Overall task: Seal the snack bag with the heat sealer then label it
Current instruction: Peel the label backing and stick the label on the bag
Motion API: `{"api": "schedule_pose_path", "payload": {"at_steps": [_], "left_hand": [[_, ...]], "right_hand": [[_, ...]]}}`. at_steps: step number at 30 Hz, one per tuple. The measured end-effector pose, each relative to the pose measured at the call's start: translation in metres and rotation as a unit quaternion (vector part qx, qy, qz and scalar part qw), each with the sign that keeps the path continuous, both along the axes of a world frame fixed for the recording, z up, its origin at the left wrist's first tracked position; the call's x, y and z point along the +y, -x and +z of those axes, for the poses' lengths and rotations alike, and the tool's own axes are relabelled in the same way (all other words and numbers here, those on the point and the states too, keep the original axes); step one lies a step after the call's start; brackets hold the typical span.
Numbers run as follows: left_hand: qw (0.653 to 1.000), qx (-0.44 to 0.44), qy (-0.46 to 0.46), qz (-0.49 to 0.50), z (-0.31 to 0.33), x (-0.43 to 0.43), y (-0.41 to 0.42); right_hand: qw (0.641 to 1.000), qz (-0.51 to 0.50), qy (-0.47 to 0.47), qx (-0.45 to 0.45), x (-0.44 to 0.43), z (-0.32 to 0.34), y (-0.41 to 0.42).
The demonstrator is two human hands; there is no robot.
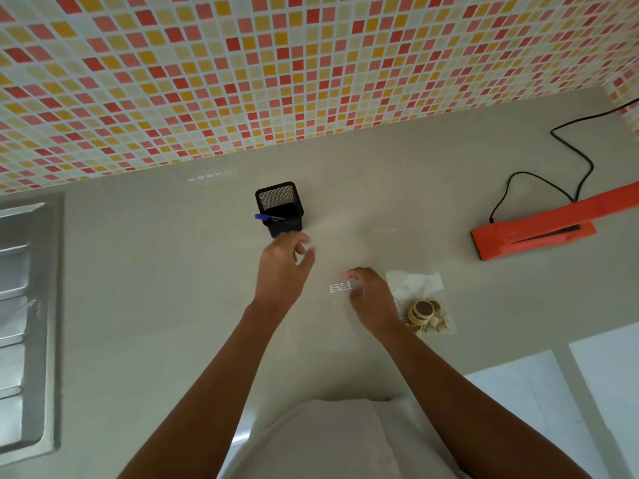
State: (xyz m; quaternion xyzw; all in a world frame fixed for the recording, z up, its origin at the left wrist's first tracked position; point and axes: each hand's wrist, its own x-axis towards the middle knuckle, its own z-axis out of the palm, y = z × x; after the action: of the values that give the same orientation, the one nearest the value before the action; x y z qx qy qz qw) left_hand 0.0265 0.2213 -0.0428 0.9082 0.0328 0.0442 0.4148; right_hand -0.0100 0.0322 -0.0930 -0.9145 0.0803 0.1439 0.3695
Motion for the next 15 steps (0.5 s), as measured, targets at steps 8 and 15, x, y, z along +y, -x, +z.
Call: {"api": "schedule_pose_path", "payload": {"at_steps": [8,15], "left_hand": [[0.967,0.153,-0.087,-0.184,-0.047,-0.027,0.030],[0.966,0.135,-0.123,-0.185,-0.050,-0.037,0.034]], "right_hand": [[1.000,0.024,-0.003,-0.018,-0.003,-0.004,-0.001],[0.999,0.023,-0.027,-0.016,-0.002,-0.008,-0.001]]}}
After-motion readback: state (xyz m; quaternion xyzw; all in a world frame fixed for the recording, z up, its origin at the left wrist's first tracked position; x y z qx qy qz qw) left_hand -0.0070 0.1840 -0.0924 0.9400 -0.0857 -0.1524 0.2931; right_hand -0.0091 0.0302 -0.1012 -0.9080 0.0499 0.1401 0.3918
